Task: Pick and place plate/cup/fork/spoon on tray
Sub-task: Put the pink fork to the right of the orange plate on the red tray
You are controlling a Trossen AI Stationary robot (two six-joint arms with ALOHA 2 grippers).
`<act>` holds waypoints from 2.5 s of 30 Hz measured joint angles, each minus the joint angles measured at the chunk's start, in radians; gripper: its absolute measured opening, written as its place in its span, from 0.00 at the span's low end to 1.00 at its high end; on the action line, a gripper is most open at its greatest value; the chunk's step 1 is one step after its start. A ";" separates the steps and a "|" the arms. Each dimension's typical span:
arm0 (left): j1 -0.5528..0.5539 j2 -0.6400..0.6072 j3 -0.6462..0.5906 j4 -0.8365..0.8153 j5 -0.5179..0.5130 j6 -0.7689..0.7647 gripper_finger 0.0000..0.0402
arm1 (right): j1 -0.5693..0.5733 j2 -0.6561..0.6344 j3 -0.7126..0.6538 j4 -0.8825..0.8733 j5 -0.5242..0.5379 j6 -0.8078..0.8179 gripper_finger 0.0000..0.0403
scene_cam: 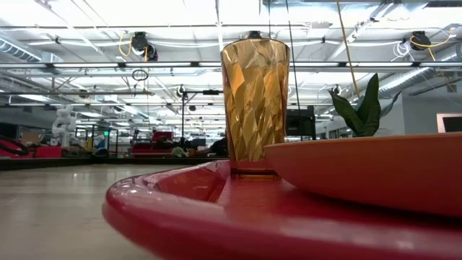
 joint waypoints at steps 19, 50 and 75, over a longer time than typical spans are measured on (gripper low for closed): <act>0.004 -0.001 0.000 0.004 0.027 -0.015 0.01 | -0.014 0.001 -0.001 0.003 -0.009 0.034 0.14; 0.071 -0.042 0.002 -0.409 0.421 -0.022 0.43 | -0.018 -0.219 -0.095 -0.446 -0.503 0.427 0.05; 0.153 0.029 0.001 -0.369 0.540 -0.023 0.44 | -0.090 -0.217 -0.183 -0.401 -0.795 0.504 0.05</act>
